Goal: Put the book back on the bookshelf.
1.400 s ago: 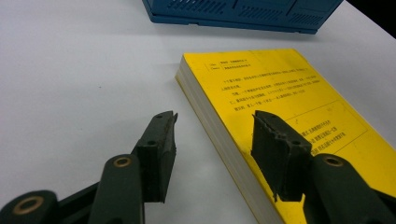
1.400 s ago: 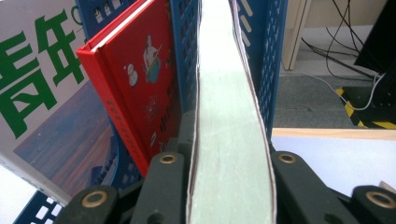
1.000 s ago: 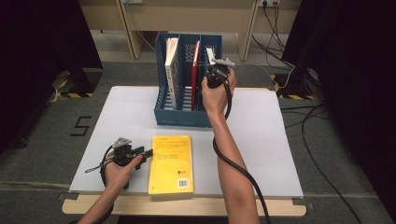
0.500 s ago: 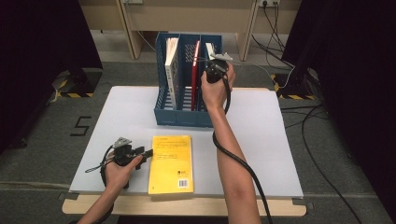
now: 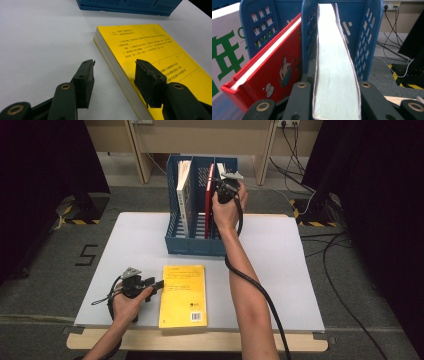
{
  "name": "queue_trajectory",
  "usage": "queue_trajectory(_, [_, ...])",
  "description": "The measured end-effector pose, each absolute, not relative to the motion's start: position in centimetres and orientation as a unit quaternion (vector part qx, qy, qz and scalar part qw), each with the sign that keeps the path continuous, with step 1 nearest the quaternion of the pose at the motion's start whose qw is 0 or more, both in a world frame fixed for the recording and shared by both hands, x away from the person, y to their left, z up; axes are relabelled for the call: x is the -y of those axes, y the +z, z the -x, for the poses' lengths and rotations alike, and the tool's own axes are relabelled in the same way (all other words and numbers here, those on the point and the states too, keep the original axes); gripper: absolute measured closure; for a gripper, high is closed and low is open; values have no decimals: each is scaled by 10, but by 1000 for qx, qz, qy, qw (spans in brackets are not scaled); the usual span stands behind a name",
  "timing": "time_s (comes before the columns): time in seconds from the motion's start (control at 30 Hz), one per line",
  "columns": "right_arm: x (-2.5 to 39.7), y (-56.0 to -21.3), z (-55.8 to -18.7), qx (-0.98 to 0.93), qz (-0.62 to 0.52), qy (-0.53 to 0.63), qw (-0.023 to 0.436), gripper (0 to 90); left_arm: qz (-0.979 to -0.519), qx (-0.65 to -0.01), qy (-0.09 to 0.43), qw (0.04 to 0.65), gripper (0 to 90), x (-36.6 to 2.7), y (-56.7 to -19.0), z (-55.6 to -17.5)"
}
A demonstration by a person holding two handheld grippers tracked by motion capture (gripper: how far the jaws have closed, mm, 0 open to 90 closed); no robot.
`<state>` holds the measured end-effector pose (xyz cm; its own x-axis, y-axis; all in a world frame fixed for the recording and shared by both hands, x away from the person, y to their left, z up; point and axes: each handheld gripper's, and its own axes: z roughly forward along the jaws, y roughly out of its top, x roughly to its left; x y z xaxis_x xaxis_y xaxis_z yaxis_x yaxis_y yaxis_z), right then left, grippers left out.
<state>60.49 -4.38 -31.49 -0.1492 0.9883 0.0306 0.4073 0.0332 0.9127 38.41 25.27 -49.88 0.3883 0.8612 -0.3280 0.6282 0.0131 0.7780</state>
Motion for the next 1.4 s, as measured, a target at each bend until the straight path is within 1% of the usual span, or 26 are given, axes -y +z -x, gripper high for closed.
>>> queue_trajectory(0.7, [40,-331,-619,-632,-547,428,344,743,-693,-538,124,464,485,-252,-500,-384])
queue_trajectory(0.83, [38,-330,-620,-641,-542,426,337,718,-694,-537,123,464,485,-251,-500,-384])
queue_trajectory(1.07, [37,-332,-616,-648,-531,435,329,635,-694,-537,123,464,486,-251,-500,-384])
queue_trajectory(1.4, [41,-333,-596,-648,-523,446,327,609,-695,-536,123,464,486,-250,-500,-384])
